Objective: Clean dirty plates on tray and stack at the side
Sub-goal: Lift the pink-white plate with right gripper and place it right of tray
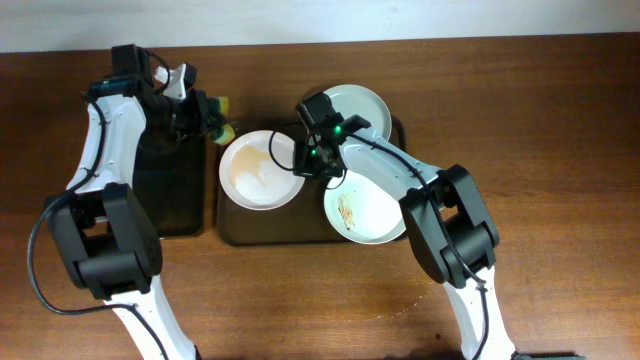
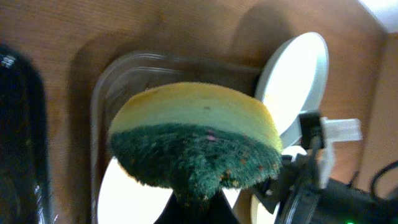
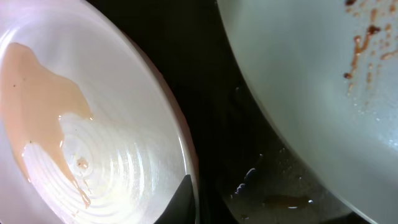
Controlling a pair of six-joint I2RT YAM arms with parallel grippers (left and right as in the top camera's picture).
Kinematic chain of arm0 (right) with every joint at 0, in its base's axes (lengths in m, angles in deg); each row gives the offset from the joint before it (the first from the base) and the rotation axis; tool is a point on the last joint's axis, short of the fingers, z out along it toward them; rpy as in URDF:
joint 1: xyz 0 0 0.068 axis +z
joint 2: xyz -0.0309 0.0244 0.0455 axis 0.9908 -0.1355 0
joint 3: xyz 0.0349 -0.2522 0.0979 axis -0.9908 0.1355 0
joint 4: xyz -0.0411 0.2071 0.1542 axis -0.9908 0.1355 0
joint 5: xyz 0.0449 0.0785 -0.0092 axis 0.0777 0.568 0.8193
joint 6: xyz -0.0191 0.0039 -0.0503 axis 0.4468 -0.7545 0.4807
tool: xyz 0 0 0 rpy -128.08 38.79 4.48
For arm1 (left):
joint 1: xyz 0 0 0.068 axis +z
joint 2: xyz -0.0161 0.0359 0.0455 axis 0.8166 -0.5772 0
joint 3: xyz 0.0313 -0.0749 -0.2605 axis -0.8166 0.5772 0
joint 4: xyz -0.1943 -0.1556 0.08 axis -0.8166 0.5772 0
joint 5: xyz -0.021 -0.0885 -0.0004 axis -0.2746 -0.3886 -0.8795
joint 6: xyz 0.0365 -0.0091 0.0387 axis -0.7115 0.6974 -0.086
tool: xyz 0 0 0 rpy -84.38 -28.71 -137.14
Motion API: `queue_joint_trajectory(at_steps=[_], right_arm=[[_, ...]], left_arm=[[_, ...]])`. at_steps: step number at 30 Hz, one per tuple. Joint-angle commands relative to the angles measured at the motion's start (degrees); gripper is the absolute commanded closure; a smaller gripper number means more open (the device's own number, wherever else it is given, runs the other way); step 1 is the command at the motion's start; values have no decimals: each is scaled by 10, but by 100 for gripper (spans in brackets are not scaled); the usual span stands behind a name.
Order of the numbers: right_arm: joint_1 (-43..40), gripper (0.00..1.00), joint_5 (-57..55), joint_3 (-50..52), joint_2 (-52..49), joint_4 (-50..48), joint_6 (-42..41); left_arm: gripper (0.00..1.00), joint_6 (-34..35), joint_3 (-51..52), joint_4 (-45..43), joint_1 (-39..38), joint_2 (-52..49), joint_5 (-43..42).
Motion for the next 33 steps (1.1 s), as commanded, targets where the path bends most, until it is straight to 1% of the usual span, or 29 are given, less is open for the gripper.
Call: queue_joint_trajectory(at_steps=[1,3,4,7,8,11,12,14,17,18,21,24,26,28,29,31,33], right_arm=[[-9,96,34,-29,22,22,52],[-28,96,21,-70,90,78,91],[-33,96,-7,-80,111,99,100],[-42,96,-157,-84,173,169,141],[-42,96,-197,-84,185,185,142],[-29,96,-379,-84,213,242,141],[-13,96,-431,-84,214,257,139],[23,96,-498,-75,212,262,139],[105,96,-696,-52,212,264,78],[129,96,-737,-40,212,264,60],[184,96,-803,-14,212,267,25],[229,96,-909,-13,212,265,14],[237,96,-927,-13,212,265,13],[231,96,-927,-13,213,266,-11],[227,96,-907,-14,215,266,-18],[204,96,-797,-16,230,267,-15],[160,96,-675,-16,257,272,-16]], left_arm=[[99,-12,-10,34,-4,2,85],[99,-16,-10,47,-12,2,144],[99,-16,-10,47,-13,2,154],[99,-16,-10,43,-13,2,179],[99,-16,-10,42,-13,2,184],[99,-16,-10,39,-13,2,184],[99,-16,-10,32,-13,2,193],[99,-16,-10,27,-13,2,204],[99,-16,-10,25,-13,2,248],[99,-16,-10,24,-13,2,252],[99,-16,-10,17,-13,2,252],[99,-16,-10,13,-14,2,252],[99,-16,-10,13,-14,2,252],[99,-16,-10,13,-14,2,252],[99,-16,-10,13,-14,2,252],[99,-16,-10,13,-14,2,252],[99,-16,-10,13,-17,2,252]])
